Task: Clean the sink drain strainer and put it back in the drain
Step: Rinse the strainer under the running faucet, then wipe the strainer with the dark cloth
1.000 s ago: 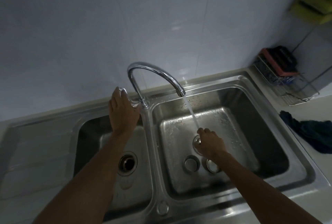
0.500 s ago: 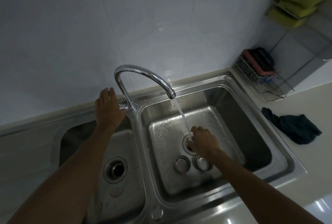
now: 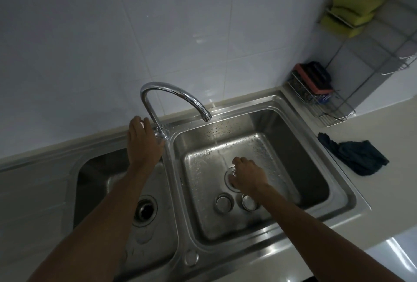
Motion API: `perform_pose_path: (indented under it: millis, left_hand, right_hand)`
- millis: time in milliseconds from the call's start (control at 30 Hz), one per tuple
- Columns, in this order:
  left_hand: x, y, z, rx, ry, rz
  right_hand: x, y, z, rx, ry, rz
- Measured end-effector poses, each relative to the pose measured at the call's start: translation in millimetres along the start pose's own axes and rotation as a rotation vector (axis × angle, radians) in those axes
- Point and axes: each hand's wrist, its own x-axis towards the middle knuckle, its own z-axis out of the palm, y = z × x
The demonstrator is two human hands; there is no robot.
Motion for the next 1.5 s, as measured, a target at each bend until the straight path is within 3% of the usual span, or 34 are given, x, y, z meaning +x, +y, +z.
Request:
perform_pose_path:
  millis: [333,400,633,833,1033,1300,1500]
  left_hand:
    - [-31.2,33.5,-3.8,0.006,-0.016,-0.053]
    - [-51.5,55.2,2.6,0.016,-0.048,0.004]
    - [-154.9,195.7,61.4,-0.104,-0.336,0.193]
    - [-188.5,327.9,79.1,-0.135,-0.378,0.366]
    - [-189.9,403.2,94.1,-0.168,-0.399,0.438]
    - [-186.2,431.0,107.2,-0.167,-0.419,0.481]
    - [-180.8,386.8,111.2,-0.164,-0.398,0.392]
  right_hand:
    - [-17.8,28.5,-13.9,0.043,0.008,-0.009]
    - [-22.4,38.9,-19.4,0.033,0.001,-0.031]
    - [-48.5,115.7,-56.5,0.065,0.078,-0.043]
    - [-64.7,224.9,-92.2,0.044,0.192,0.116]
    - [-74.6,313.7,-103.3,0.034,0.243,0.234]
    - [-67.2,350.4,-95.0,0.014,0.183,0.258]
    - [-46.3,302.3,-118.8,0.185,0.211,0.034]
